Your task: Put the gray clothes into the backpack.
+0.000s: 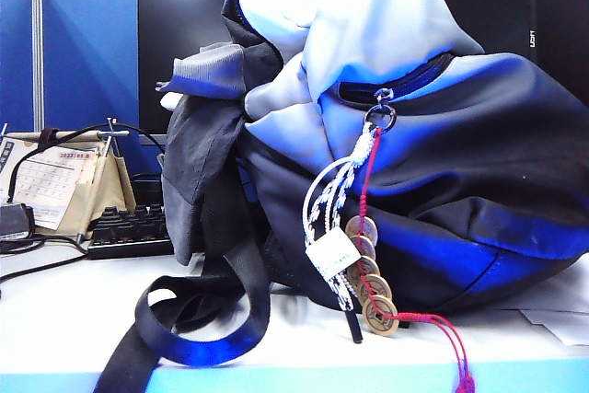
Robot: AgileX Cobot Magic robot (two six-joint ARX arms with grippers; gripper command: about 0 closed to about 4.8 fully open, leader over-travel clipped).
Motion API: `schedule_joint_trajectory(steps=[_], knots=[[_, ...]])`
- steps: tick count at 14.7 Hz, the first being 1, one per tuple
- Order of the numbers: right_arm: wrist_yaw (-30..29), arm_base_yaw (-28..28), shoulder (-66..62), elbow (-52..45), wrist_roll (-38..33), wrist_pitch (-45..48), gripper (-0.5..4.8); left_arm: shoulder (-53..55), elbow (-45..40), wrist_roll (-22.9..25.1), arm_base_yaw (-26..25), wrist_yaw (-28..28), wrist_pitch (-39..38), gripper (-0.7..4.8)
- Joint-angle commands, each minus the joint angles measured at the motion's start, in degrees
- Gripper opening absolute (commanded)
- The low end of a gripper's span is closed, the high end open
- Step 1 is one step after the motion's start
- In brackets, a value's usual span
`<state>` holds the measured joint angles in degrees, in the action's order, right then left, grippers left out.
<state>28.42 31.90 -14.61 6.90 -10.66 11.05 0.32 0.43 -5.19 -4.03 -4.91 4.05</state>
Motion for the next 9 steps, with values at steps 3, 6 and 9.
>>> schedule_joint_trajectory(steps=[3,6,9], knots=[[0.0,-3.6,1.7,-2.1,6.3,-3.5,0.63,-0.1,0.0,-0.2,0.0,0.2,0.7,-0.05],[-9.3,-14.6,6.0,-6.9,4.9,-6.5,0.63,-0.1,0.0,-0.2,0.0,0.2,0.7,-0.05],[-13.8,-22.2,10.4,-6.9,4.9,-8.0,0.63,-0.1,0.0,-0.2,0.0,0.2,0.7,-0.05]])
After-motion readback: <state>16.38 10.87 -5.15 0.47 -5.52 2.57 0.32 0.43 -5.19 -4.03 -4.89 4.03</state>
